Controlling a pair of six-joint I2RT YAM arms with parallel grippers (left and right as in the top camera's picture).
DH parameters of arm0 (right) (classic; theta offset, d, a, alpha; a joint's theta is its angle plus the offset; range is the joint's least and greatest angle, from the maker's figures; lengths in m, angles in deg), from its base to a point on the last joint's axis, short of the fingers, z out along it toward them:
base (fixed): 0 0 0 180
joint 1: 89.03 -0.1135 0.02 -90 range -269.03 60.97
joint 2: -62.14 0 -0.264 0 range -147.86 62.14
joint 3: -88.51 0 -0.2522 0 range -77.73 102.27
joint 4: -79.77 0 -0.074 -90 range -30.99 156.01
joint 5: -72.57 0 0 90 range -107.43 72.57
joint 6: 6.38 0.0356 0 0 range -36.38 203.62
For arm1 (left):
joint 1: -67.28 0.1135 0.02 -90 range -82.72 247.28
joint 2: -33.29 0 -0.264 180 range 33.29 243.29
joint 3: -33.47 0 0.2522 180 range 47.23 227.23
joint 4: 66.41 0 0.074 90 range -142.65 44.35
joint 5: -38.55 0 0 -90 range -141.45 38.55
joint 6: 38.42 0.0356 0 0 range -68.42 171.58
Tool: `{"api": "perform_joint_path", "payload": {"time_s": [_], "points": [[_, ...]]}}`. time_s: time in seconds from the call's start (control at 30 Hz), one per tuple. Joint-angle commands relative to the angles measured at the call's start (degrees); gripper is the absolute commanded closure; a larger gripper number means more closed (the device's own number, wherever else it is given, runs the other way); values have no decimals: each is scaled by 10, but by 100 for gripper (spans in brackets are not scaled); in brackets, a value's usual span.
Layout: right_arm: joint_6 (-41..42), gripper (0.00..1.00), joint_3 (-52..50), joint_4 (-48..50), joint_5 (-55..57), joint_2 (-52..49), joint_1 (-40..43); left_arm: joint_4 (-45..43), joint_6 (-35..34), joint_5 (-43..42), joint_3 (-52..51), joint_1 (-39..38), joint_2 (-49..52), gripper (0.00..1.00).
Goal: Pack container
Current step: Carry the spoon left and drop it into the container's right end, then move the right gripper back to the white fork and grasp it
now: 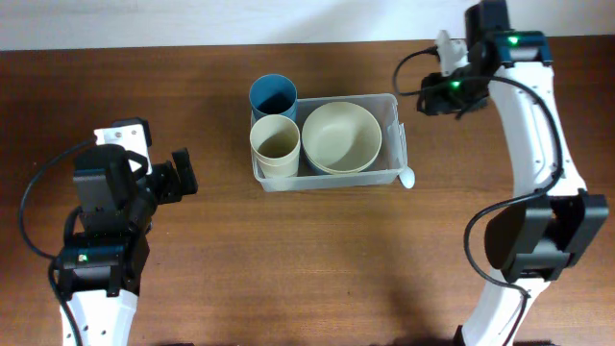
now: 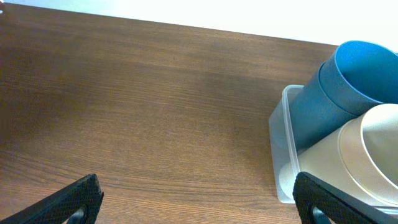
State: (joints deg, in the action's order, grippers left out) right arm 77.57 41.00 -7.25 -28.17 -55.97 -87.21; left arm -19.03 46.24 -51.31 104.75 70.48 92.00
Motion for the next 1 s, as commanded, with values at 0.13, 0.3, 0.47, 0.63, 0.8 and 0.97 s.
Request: {"api": "perform_joint_path", "payload": {"time_s": [0.13,0.3,0.47,0.63,0.8,0.97], "points": [[5,13,7,2,51,-1,119,0,11,-8,-3,3,-1,0],[-76,6,0,-1,68,-15,224,0,11,-8,-3,3,-1,0],[-195,2,-5,1,51,-53,289,0,11,-8,-3,3,0,0],[-252,1,-5,30,50,-95,326,1,11,-8,-3,3,0,0],[-297,1,-5,30,50,-138,347,1,11,-8,-3,3,1,0],[-311,1,-5,30,94,-165,357,1,11,-8,-3,3,1,0]]}}
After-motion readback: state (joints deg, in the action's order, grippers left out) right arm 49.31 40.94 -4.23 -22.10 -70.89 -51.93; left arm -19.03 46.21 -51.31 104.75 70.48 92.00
